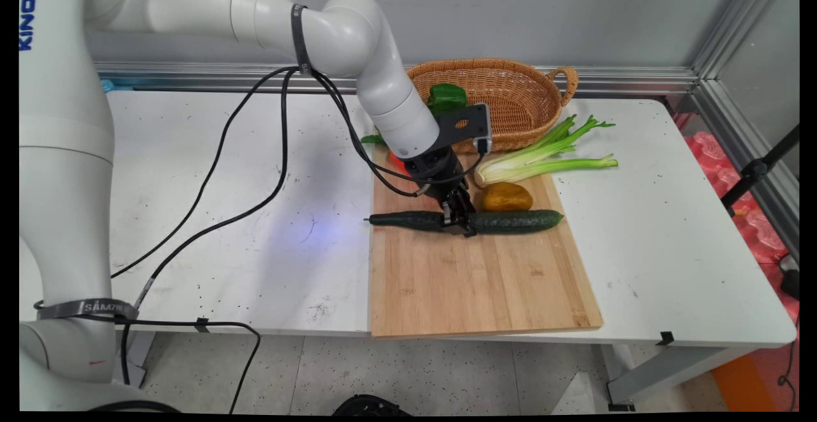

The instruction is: Pick up the cucumber from the cutting board, then place the picked object in the vegetable basket

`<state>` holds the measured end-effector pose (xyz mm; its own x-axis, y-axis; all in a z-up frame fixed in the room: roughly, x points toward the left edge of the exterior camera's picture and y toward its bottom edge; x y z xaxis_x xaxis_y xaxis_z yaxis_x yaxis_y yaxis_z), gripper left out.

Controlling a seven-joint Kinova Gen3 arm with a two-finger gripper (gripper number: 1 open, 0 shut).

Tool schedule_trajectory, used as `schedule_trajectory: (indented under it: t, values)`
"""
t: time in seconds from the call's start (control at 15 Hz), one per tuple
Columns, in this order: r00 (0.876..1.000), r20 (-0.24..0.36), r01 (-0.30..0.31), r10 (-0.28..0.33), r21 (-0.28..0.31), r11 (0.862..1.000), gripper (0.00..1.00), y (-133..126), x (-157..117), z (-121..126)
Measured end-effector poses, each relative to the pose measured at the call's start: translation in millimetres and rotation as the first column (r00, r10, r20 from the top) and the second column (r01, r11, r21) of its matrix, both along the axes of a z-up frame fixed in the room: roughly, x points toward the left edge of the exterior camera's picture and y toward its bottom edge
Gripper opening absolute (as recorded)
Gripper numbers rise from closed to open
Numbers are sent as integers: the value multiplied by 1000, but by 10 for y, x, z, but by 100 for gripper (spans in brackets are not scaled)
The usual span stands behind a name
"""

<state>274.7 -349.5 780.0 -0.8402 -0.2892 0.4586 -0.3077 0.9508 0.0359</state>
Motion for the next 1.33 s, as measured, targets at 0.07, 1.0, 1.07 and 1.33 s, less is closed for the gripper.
schedule_trajectory:
  t: [0.07, 1.0, 1.07, 1.33]
  values:
    - [1000, 1, 8, -8, -1, 1000, 0, 9, -2, 14]
    - [999, -2, 49, -49, -34, 998, 0, 321, 209, 1136]
    - [999, -7, 33, -33, -32, 999, 0, 342, 236, 1247]
    - [996, -33, -79, 79, -16, 997, 0, 347, 341, 1579]
